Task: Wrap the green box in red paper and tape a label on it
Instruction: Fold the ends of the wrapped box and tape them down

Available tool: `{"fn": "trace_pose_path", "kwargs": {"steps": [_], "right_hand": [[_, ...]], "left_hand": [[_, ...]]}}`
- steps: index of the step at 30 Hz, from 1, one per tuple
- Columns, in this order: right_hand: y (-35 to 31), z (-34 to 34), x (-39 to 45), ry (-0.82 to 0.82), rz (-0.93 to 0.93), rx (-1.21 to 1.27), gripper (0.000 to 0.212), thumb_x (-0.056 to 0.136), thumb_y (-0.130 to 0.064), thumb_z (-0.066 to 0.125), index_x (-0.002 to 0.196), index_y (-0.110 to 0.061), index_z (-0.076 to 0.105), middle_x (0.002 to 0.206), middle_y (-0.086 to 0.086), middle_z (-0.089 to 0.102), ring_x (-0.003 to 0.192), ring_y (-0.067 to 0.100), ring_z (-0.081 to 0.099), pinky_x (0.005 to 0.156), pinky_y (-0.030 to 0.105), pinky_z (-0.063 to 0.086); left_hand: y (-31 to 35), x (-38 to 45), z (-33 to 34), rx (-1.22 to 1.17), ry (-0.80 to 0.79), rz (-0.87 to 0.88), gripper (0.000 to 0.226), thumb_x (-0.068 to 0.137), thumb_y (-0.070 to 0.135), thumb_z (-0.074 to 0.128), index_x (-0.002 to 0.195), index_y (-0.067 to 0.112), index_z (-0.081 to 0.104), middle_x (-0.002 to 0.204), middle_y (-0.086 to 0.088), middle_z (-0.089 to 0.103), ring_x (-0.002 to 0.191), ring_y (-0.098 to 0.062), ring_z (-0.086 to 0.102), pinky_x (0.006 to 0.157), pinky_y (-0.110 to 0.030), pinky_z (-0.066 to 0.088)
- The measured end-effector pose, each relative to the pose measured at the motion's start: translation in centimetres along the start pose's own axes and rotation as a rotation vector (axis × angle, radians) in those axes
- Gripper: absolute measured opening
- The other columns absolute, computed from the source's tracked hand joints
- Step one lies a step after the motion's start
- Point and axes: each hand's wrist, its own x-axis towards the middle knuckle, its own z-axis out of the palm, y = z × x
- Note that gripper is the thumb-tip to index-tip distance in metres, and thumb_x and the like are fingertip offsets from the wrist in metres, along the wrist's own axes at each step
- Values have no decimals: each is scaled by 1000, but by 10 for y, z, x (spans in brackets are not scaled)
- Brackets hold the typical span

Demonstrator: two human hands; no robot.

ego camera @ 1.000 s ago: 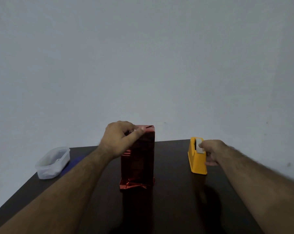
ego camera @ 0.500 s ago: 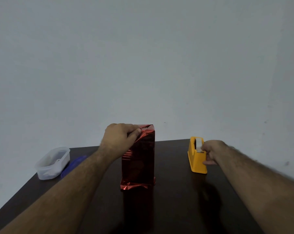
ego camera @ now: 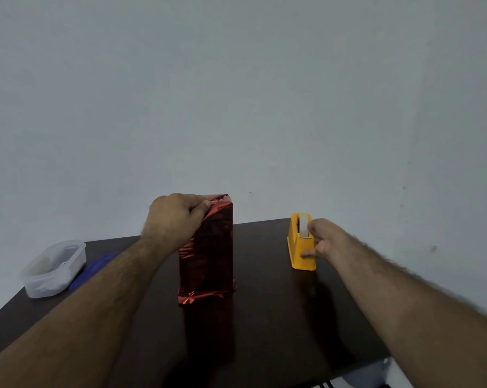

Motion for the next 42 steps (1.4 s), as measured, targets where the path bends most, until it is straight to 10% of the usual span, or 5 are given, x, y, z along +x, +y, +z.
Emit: {"fn": "trace_pose_path", "kwargs": {"steps": [4, 12, 24, 34, 42], "right_hand": [[24, -15, 26, 8, -116, 69, 84, 70, -10, 75, 149, -13, 47, 149, 15, 49, 132, 44, 50, 57, 76, 55], [52, -9, -36, 151, -203, 143, 52, 88, -8, 79, 132, 7, 56, 125, 16, 60, 99, 28, 62, 94, 57, 61], [89, -11, -52, 287, -311, -285, 26, 87, -1, 68, 69, -13, 53, 69, 2, 51, 66, 21, 55, 47, 25, 32], [30, 61, -130, -160, -343, 129, 30, 94, -22, 79, 122, -11, 74, 123, -8, 66, 123, 11, 54, 112, 36, 39], [-39, 124, -160, -293, -250, 113, 16, 86, -18, 76, 102, -18, 76, 113, -7, 76, 127, 16, 56, 112, 38, 36]], "left_hand": [[3, 1, 2, 6, 1, -15, 30, 106, 41, 57, 121, 28, 80, 116, 5, 80, 112, -19, 71, 96, -32, 54], [6, 0, 1, -9, -16, -43, 30, 105, 42, 56, 120, 29, 80, 112, 2, 80, 107, -24, 72, 95, -40, 58], [9, -1, 1, -17, -46, -59, 31, 106, 41, 56, 121, 28, 79, 117, 1, 79, 114, -25, 70, 100, -41, 56], [15, -1, 4, -9, -69, -85, 29, 105, 41, 57, 119, 30, 80, 113, 2, 80, 108, -23, 71, 96, -37, 57], [15, -3, 0, 43, -89, -97, 35, 106, 45, 51, 125, 32, 77, 114, 6, 80, 105, -17, 71, 98, -38, 57]]}}
